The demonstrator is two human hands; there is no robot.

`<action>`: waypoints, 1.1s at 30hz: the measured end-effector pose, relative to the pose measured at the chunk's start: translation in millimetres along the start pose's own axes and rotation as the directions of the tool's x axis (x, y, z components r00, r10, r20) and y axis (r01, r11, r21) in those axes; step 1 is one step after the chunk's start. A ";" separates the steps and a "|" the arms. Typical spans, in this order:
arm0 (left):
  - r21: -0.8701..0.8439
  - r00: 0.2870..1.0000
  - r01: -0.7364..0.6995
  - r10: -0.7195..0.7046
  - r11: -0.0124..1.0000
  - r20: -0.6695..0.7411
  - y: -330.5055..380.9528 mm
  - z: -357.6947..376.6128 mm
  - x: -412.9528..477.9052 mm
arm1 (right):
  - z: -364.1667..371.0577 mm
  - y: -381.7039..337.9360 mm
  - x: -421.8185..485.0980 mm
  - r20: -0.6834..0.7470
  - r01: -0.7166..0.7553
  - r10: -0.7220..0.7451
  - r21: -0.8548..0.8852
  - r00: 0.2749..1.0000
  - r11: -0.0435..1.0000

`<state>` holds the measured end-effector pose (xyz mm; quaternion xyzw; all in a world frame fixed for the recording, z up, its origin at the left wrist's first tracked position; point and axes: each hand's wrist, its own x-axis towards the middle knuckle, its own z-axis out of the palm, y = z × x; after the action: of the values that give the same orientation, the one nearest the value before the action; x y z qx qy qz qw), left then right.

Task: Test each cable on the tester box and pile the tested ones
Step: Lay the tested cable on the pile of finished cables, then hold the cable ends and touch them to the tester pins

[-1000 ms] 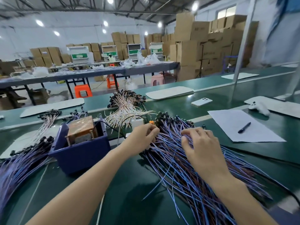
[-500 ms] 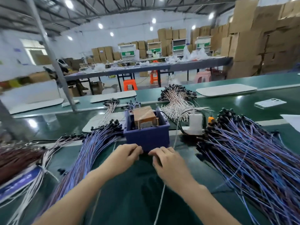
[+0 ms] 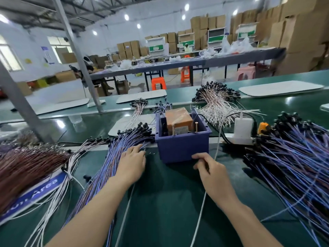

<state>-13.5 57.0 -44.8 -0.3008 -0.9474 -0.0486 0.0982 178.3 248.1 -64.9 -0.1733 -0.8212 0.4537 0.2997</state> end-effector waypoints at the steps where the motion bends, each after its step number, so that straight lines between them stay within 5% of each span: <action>1: 0.053 1.000 -0.016 0.016 0.998 0.014 1.0 5.0 1.9 | -0.2 0.5 0.8 -0.015 -0.019 0.020 0.044 1.000 0.999; 11: 0.118 0.998 0.049 -0.045 0.992 -0.035 -0.1 15.7 8.2 | -2.9 2.6 7.5 -0.098 -0.106 0.136 0.260 0.986 0.960; 20: -0.171 0.937 0.141 -0.187 0.975 -0.294 -0.4 21.1 -6.1 | -2.6 1.8 5.1 -0.088 -0.100 0.124 0.242 0.988 0.965; 25: -0.428 0.828 0.089 -0.306 0.899 -0.470 7.5 7.7 -17.2 | -4.9 -0.1 3.4 -0.087 -0.099 0.125 0.252 0.988 0.963; 29: -0.751 0.647 -0.075 -0.541 0.656 -0.537 23.7 -23.6 -23.6 | -4.7 -3.8 1.8 -0.111 -0.065 0.095 0.242 0.989 0.968; 33: -0.634 0.510 -0.303 -0.441 0.712 -0.739 62.4 -50.8 -46.7 | -6.6 -11.3 -1.4 -0.267 0.074 -0.033 0.144 0.963 0.987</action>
<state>67.9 73.9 -3.2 -0.2067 -0.6881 -0.5479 0.4285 183.6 245.6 -53.0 -0.1863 -0.7412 0.4797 0.4311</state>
